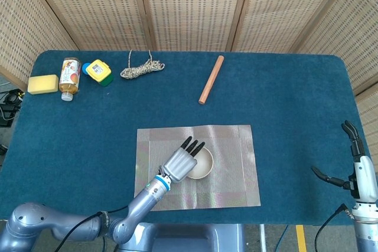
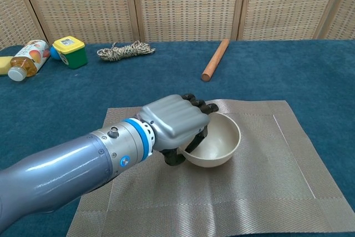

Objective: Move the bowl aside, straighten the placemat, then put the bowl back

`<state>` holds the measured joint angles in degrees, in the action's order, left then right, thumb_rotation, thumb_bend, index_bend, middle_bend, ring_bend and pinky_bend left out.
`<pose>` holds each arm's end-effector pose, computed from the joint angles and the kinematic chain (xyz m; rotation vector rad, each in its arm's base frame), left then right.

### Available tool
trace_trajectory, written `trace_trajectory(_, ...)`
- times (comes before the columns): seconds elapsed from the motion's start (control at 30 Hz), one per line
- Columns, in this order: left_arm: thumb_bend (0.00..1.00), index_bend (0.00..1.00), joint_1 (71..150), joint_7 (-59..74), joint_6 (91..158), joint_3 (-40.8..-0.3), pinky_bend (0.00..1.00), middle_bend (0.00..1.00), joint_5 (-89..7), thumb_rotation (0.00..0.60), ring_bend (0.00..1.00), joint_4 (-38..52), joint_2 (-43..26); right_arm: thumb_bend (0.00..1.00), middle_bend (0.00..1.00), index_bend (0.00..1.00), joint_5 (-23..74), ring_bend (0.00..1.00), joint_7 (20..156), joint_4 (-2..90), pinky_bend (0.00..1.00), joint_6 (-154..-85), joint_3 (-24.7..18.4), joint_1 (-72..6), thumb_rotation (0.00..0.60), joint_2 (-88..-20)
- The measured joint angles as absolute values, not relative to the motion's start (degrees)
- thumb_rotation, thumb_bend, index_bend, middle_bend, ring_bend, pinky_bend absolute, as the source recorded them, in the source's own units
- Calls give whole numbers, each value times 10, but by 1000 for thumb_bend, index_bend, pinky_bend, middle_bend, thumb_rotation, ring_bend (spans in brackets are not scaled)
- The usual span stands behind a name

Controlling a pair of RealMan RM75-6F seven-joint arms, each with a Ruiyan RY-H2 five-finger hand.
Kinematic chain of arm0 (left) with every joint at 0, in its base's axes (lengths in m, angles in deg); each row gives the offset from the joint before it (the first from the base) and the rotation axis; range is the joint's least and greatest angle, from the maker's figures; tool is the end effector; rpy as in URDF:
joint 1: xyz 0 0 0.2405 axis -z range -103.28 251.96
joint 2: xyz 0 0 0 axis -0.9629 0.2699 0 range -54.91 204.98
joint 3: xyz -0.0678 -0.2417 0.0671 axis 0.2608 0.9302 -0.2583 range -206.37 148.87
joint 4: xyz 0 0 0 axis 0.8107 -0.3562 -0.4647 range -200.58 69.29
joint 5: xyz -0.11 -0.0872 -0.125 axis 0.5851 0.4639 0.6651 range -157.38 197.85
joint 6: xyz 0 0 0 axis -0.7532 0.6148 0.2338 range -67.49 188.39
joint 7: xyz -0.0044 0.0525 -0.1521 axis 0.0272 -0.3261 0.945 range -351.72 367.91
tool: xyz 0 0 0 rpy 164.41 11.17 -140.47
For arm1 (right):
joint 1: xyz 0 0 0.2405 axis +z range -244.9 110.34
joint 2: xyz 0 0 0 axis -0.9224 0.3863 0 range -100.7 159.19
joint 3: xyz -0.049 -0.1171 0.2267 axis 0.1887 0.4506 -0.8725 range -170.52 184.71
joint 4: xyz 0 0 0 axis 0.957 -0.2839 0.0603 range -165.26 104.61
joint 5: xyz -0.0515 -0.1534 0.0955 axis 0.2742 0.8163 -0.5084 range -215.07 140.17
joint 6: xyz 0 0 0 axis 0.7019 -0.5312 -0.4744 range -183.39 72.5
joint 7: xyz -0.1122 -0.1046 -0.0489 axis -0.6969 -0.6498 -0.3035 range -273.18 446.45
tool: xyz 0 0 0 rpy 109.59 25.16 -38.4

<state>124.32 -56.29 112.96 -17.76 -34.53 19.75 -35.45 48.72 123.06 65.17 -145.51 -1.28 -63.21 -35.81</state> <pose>-0.0382 0.2876 -0.1222 -2.2514 -0.4532 -0.7245 -0.2835 -0.2070 0.1996 1.0070 -1.2720 1.5656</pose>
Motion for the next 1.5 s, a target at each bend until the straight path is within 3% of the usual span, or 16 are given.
trace_trajectory(0.17,241,187,1255,-574,1143,-185,0,0,-322,600,0,206,-348,275,0,96,488,0,1228,653,0,-1456,-13,-633,600,-359)
trace_trajectory(0.37,215,51,1256,-560,1164,-194,0,0,-321,600,0,234,-321,275,0,93,491,0,1219,653,0,-1457,-12,-633,600,-362)
trace_trajectory(0.67,214,30,1214,-485,1221,-208,0,0,-354,600,0,316,-251,271,0,79,497,0,1201,650,0,-1460,-10,-633,600,-368)
trace_trajectory(1.0,212,19,1075,-329,1393,-297,0,0,-524,600,0,361,-101,237,0,29,508,0,1136,641,0,-1445,2,-626,600,-380)
trace_trajectory(1.3,193,0,938,-199,1541,-355,0,0,-611,600,0,302,-38,186,0,0,509,0,1016,632,0,-1414,18,-617,600,-379)
trace_trajectory(1.5,184,0,881,-140,1587,-373,0,0,-638,600,0,266,-24,186,0,0,499,0,936,634,0,-1397,24,-613,600,-374)
